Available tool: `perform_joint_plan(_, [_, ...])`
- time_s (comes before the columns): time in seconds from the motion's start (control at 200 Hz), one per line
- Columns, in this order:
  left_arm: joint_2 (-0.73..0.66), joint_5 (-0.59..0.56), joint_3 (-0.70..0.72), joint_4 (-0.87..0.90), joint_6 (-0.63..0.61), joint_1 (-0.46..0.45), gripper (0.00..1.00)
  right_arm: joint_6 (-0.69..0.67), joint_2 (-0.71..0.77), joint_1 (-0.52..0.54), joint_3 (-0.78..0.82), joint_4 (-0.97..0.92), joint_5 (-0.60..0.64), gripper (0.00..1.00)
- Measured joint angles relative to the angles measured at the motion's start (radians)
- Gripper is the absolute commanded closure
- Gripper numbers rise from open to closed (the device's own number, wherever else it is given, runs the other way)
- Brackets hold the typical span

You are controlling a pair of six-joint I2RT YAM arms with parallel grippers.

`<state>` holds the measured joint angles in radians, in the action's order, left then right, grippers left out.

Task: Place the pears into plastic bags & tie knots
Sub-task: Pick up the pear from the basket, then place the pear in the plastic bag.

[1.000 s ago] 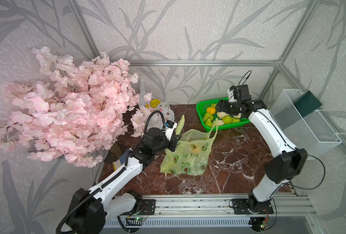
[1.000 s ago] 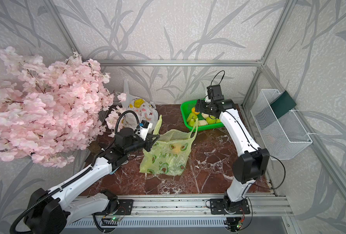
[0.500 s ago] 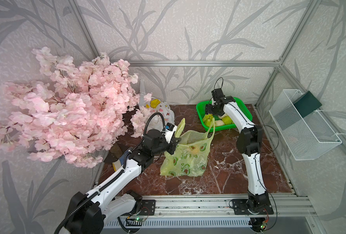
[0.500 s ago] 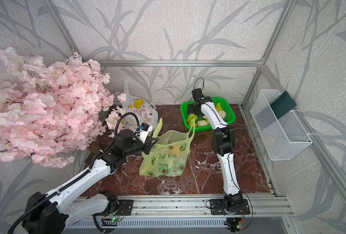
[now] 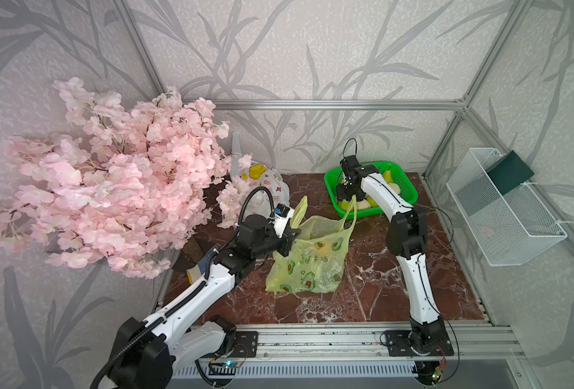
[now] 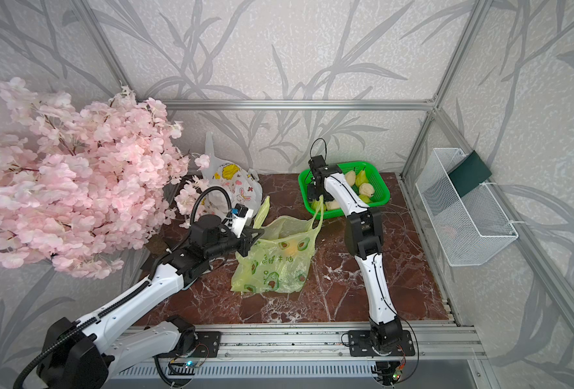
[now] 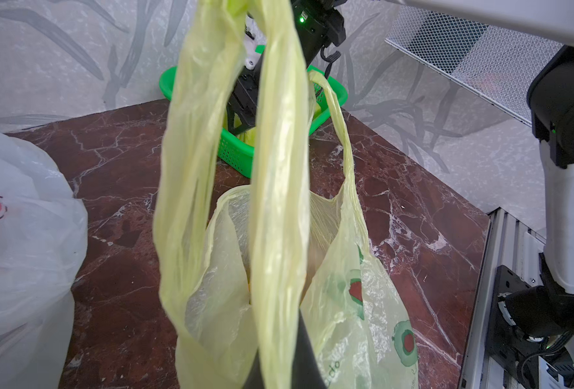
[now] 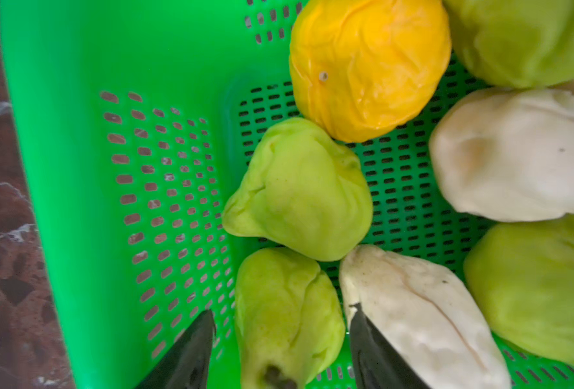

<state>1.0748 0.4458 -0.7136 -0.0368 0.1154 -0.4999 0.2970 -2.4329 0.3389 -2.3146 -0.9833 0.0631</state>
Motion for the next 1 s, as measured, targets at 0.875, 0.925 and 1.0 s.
perform_joint_plan(0.875, [0.066,0.006,-0.02,-0.066,0.001,0.0,1.0,-0.068,0.788,0.174,0.43,0.051,-0.248,0.78])
perform_joint_plan(0.925, [0.069,0.01,-0.023,-0.068,0.001,0.0,1.0,-0.046,0.819,0.195,0.507,0.085,-0.297,0.78])
perform_joint_plan(1.0, [0.069,0.019,-0.023,-0.072,0.003,0.0,1.0,-0.002,0.828,0.211,0.615,0.152,-0.361,0.78])
